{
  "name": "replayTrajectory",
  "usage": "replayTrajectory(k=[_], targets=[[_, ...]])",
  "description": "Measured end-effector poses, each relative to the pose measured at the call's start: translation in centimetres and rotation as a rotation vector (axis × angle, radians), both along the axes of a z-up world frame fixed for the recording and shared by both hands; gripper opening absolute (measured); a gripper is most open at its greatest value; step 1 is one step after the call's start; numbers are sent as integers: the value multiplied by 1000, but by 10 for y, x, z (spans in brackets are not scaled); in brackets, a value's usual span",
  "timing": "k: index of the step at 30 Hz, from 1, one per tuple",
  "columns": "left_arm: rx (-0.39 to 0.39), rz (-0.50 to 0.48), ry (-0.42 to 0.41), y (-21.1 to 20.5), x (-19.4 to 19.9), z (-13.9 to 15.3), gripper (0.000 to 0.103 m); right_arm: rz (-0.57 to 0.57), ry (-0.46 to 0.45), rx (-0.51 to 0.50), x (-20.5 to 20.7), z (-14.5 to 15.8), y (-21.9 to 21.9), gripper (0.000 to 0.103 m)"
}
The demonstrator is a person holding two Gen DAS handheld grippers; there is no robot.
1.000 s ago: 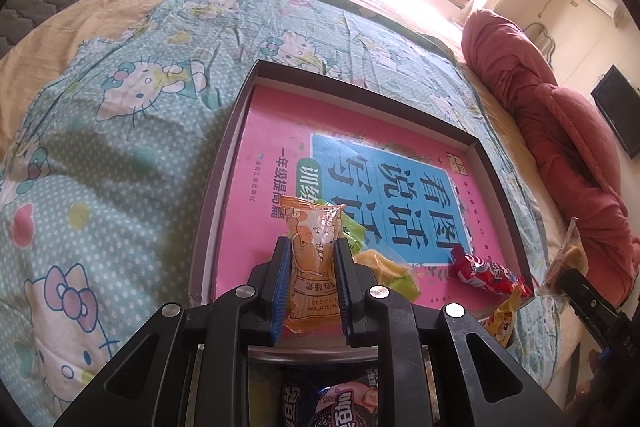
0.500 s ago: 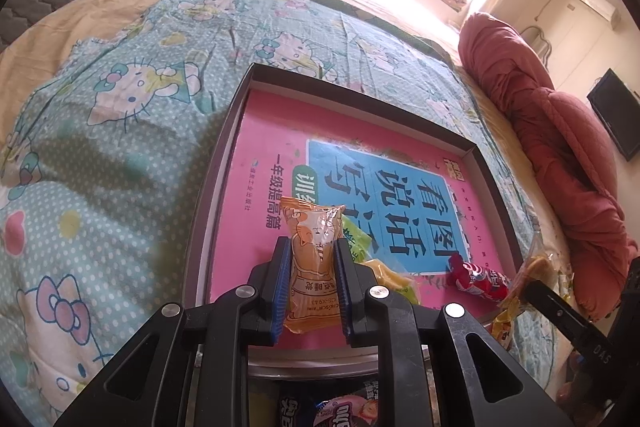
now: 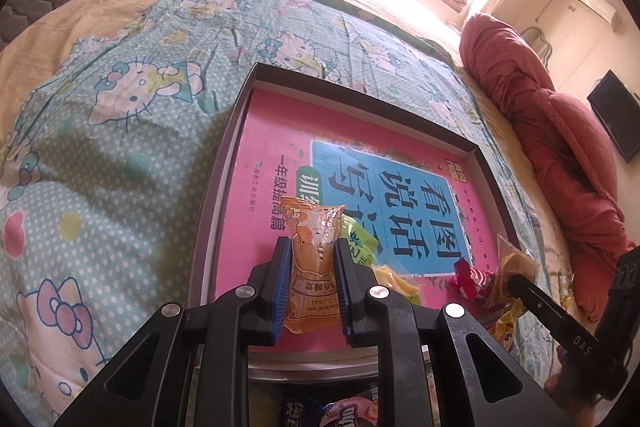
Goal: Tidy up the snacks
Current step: 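Carry the orange bread bag over the tray with left gripper while right gripper carries the cake bag there, then open left gripper to drop the orange bag in the tray while right gripper releases the cake bag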
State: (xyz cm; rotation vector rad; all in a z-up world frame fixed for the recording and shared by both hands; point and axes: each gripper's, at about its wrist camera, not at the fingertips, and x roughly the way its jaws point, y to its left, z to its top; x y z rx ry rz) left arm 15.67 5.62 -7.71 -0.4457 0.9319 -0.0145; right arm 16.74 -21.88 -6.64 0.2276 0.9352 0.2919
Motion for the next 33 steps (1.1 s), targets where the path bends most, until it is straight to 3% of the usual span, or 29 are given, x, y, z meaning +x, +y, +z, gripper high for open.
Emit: replayTrajectory(k=[12,20,33], targets=[[8,-5,-6,-1,0,1,22,-5,-12,-10,13,-2,3,51],[5,-12,-17,-1,-2,3,22,1,-36,-6,0,5,-2,51],[11,-20,-30,-3,-7,7,25,11,-72,-89,4,-5,7,51]])
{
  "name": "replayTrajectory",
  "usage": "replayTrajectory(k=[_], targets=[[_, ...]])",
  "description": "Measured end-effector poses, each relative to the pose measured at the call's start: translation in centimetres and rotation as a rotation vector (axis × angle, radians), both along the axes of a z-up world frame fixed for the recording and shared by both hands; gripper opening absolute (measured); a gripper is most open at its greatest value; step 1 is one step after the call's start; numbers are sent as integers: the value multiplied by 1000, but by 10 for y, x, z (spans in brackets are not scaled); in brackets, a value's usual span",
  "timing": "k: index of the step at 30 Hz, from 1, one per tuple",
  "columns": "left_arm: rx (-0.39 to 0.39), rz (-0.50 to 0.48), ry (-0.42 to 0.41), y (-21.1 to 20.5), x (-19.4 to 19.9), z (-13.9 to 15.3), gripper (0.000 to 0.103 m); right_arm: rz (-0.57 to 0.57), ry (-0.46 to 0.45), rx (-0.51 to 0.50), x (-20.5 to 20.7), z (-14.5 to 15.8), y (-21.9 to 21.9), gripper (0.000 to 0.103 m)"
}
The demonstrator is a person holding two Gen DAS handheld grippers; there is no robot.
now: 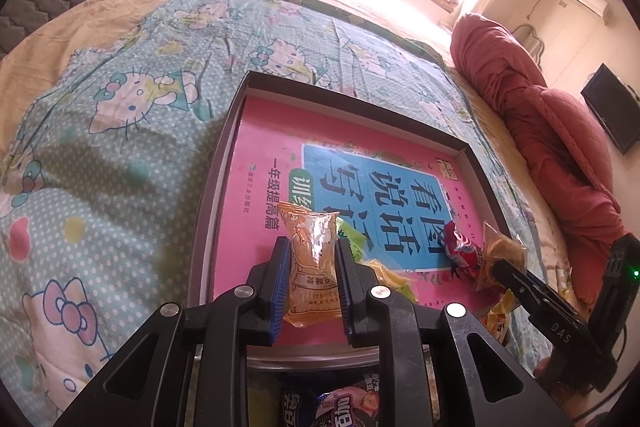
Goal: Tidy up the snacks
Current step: 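Open left gripper to drop the orange bag in the tray while right gripper releases the cake bag, then withdraw both grippers from the tray back toward the snack pile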
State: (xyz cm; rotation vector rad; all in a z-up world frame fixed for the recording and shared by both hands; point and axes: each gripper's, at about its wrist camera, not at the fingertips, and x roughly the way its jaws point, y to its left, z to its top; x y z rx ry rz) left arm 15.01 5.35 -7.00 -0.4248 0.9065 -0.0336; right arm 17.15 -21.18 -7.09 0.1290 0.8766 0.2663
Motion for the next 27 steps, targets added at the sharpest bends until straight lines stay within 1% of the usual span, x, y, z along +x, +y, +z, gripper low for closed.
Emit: replayTrajectory(k=[2,4,5,10,14,20,22,25,27], targets=[[-2,-1,-5,1,-1,1,28,-1,-9,-9,1,0,1,52],[0,3,-9,1,-3,3,40,0,-11,-12,2,0,2,52],[0,4,-12,1,-4,3,41,1,-10,-7,1,0,1,52],[5,2,-25,1,-6,8,43,-2,-5,21,-1,1,-4,52],[18,-4,-22,-1,-8,9,46,-7,-6,25,-1,4,-5,55],[29,-9,-29,-1,-13,15,54,-18,-3,38,-2,6,-10,55],[43,-9,-37,-2,-16,19,58,-19,-6,46,-3,8,-12,55],[42,-13,-49,-2,-19,25,62,-23,-13,55,-4,11,-14,55],[49,-17,-57,-3,-21,28,63,-26,-19,63,-6,14,-16,55]])
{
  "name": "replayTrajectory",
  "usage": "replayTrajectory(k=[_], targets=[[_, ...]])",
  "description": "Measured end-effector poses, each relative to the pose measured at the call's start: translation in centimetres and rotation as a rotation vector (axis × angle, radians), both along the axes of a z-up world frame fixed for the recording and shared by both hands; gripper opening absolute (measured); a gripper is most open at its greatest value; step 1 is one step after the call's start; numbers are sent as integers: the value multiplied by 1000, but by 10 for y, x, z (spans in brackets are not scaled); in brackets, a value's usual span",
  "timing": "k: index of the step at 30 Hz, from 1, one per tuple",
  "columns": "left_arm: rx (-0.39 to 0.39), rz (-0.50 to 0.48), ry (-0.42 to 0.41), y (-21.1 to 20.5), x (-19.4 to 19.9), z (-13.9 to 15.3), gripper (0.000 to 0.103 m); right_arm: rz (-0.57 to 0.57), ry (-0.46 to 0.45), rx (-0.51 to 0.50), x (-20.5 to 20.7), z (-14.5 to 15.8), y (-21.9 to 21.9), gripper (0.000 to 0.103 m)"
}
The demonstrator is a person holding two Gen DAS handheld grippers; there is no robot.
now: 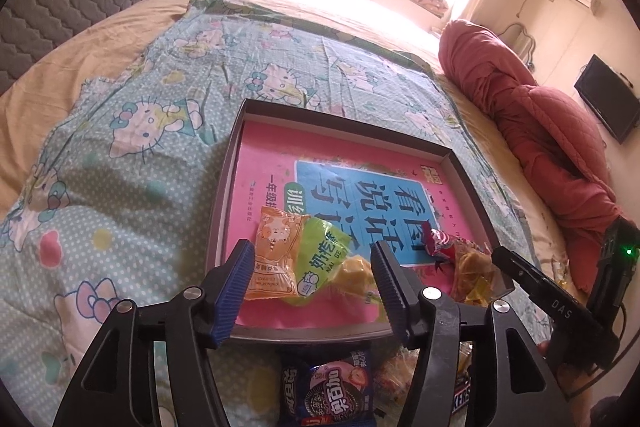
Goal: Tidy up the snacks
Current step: 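Withdraw both grippers from the tray back toward the snack pile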
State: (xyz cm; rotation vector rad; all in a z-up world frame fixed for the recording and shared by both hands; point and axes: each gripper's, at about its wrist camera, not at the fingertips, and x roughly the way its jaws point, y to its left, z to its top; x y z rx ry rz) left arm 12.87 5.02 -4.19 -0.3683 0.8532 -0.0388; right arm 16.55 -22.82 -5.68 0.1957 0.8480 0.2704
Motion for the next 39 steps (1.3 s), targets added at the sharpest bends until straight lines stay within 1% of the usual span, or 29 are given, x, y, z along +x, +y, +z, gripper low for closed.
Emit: replayTrajectory(k=[5,11,14,18,21,27,33,39], targets=[[13,-8,-15,-3,-7,8,64,2,-17,14,-5,8,-2,56],[17,-19,-45,-6,-15,19,67,6,-37,35,-10,19,-4,56],[26,-22,-60,-7,-19,26,71,13,-51,45,-16,27,-5,56],[49,-18,-72,-9,-25,34,75,25,-71,60,-25,38,-5,60],[57,-29,-69,-13,-29,37,75,34,-84,69,-32,45,-4,61],[111,-53,-60,-26,-35,41,76,48,-87,78,-43,50,-2,61],[150,-76,-55,-38,-42,45,77,61,-93,80,-52,54,1,61],[153,-92,-36,-43,-50,46,78,77,-96,80,-61,57,6,61]])
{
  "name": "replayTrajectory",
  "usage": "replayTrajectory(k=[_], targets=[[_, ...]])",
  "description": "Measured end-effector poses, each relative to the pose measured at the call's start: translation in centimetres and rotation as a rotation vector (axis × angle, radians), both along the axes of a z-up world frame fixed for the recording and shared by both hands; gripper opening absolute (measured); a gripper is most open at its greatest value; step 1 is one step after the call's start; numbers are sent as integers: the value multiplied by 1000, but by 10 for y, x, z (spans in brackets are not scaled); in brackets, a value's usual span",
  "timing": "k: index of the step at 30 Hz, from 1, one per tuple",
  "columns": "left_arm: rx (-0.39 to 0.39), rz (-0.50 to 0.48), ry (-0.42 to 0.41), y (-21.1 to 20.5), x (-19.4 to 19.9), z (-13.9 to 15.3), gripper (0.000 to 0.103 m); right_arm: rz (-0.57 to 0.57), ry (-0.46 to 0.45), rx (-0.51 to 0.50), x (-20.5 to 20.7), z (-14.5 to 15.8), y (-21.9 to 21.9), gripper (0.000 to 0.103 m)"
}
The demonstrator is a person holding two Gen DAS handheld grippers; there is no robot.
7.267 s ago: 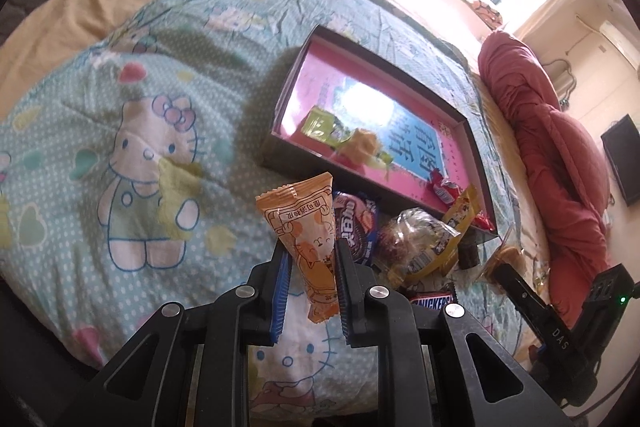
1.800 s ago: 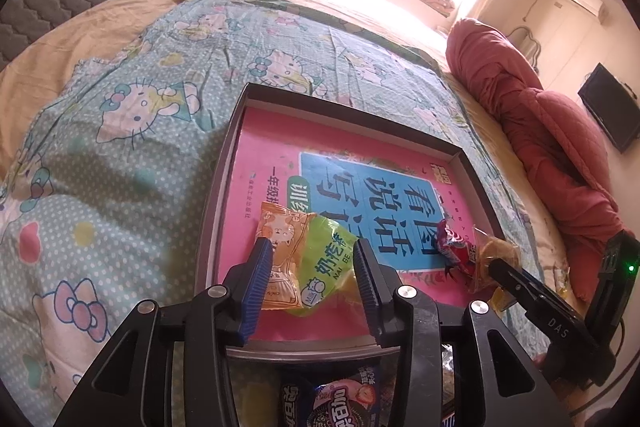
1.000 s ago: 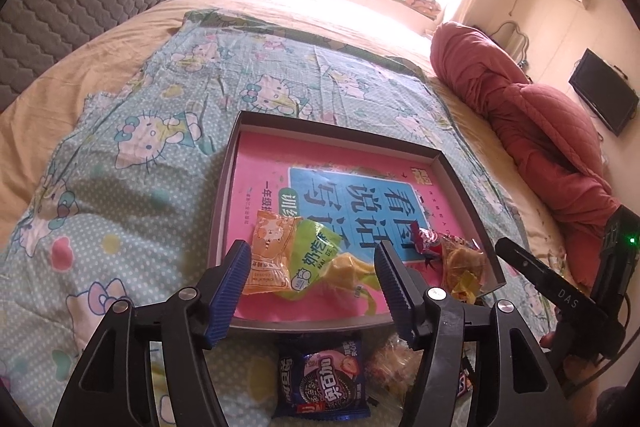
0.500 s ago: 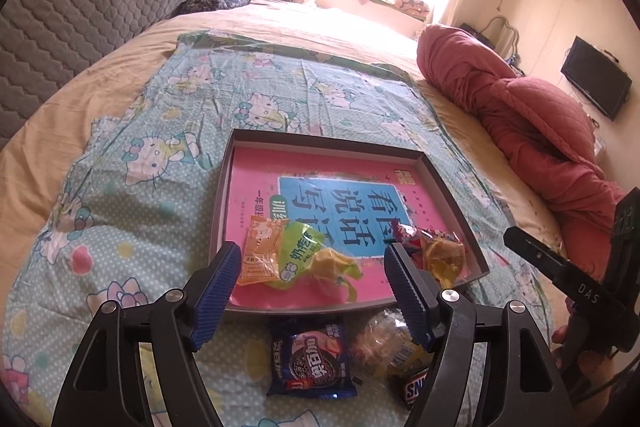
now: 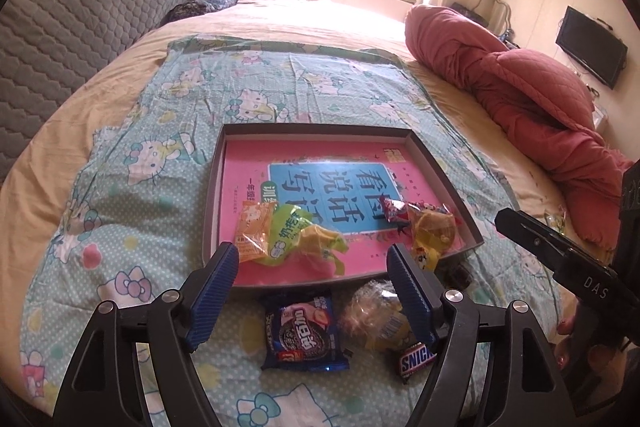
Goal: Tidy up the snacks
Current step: 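Withdraw both grippers from the tray back toward the snack pile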
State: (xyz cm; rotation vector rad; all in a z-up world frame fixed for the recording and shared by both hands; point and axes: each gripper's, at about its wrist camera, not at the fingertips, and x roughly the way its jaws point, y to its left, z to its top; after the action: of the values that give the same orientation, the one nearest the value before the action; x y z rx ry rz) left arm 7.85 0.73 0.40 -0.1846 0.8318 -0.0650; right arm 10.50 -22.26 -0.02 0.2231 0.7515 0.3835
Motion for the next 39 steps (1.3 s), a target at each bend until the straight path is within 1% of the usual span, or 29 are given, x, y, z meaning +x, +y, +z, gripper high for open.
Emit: replayTrajectory(k=[5,8,16,25,30,36,39], targets=[[-18,-2,28,1,-8,-5,78,11,-14,11,-7,5,3,61],[-16,-11,40,0,-12,-7,78,17,-24,8,-11,9,5,61],[-27,-57,77,-9,-22,-13,78,26,-17,18,-16,10,5,61],[-30,-87,111,-18,-30,-20,78,46,-1,26,-28,9,6,61],[-42,-103,157,-25,-34,-30,78,60,14,26,-33,6,8,61],[-35,-131,169,-33,-36,-34,78,73,40,32,-39,1,10,62],[-45,-141,173,-34,-36,-35,78,79,53,36,-42,-1,11,62]])
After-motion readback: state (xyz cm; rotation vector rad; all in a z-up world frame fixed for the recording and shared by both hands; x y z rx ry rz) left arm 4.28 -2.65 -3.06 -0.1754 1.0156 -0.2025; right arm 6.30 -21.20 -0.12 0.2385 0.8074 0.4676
